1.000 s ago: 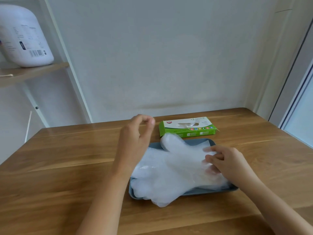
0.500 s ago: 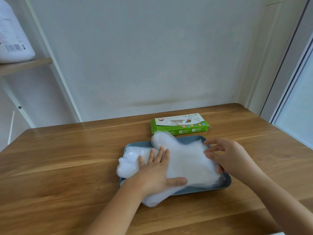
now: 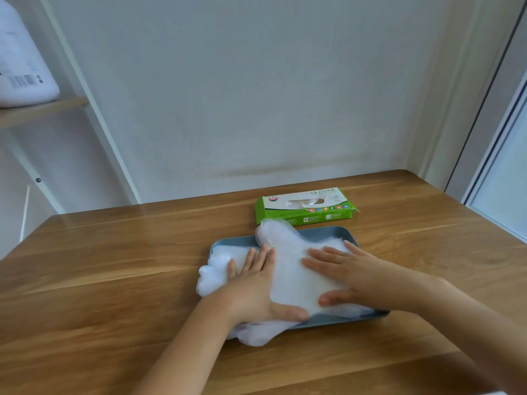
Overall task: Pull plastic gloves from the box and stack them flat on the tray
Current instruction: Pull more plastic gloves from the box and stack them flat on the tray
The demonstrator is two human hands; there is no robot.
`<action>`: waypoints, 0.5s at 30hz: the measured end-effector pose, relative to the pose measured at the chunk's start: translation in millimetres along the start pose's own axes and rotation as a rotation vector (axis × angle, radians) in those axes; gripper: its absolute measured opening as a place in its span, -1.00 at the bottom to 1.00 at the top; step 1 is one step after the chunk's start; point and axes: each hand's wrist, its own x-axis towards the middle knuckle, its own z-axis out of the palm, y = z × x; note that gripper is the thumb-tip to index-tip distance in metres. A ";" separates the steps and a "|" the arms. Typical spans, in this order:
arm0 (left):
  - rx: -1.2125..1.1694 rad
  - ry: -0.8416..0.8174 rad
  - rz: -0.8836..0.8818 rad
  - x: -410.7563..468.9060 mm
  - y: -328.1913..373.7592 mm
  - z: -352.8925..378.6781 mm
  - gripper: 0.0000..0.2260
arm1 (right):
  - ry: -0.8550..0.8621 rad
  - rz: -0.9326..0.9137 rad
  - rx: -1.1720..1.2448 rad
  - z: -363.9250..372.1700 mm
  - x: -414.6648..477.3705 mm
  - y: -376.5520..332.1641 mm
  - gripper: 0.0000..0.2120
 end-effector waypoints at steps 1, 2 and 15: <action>0.020 -0.020 -0.015 -2.4 -5.6 -3.2 0.11 | -0.012 0.012 -0.004 -0.2 -0.9 6.0 -0.16; 0.048 -0.041 -0.030 -5.3 -10.6 -6.4 0.09 | -0.023 0.019 0.004 -0.4 -2.4 10.8 -0.16; 0.059 -0.041 -0.044 -24.1 -35.7 -74.1 -0.23 | -0.089 0.030 0.237 -54.7 11.4 46.1 -0.42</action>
